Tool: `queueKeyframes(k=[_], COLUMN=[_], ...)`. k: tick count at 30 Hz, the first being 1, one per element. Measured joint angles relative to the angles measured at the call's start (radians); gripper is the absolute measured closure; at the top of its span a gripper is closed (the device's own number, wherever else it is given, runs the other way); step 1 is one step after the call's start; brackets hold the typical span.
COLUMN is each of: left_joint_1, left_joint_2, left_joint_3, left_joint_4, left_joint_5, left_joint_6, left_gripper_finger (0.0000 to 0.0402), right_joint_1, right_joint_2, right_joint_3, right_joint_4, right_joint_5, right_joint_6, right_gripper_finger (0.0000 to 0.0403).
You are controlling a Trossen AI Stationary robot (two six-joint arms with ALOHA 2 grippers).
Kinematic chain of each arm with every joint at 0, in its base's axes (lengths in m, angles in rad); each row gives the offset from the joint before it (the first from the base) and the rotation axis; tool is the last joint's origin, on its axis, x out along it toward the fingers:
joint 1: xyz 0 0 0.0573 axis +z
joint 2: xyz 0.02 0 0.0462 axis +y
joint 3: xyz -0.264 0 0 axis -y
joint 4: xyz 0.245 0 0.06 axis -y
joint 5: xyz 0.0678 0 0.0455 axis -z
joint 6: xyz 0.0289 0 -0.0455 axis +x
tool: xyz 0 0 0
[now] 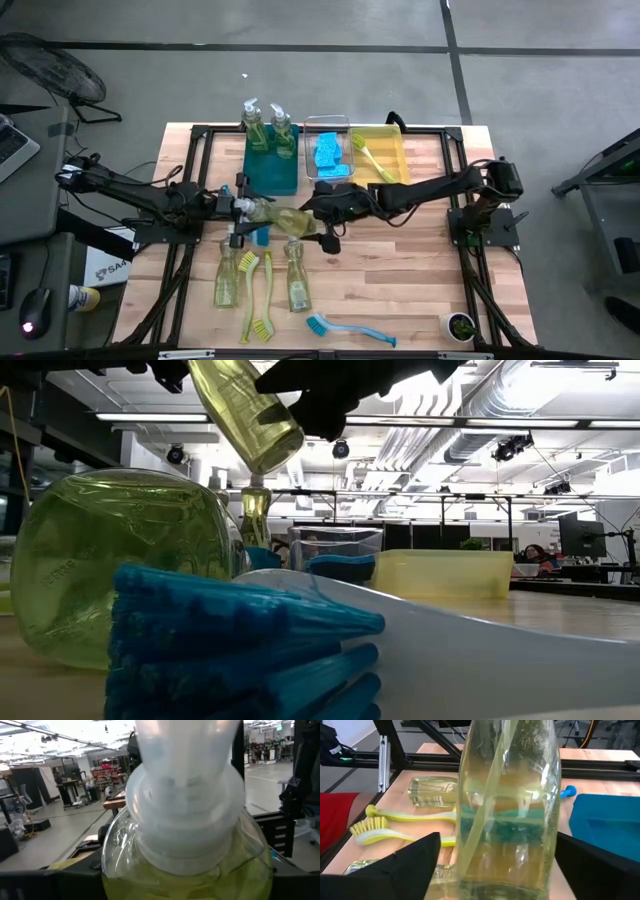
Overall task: Pick & Place Kitchen Sink Supplies
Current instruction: Put the dishwashing liquid into the blue bin
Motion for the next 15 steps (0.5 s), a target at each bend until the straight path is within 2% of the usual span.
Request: queueKeyframes(k=[3,15], left_joint_1=[0.0,0.002], left_joint_2=[0.0,-0.006], left_joint_3=[0.0,0.0], left_joint_4=[0.0,-0.051], left_joint_5=[-0.002,-0.079], left_joint_6=[0.001,0.015], left_gripper_finger=[0.0162,0.0162], right_joint_1=[-0.005,-0.004], right_joint_2=[0.005,0.006], right_joint_3=[0.0,0.0], right_joint_4=[0.011,-0.015], right_joint_5=[-0.003,0.148], right_joint_6=[-0.015,-0.109], right_gripper_finger=[0.0007,0.0012])
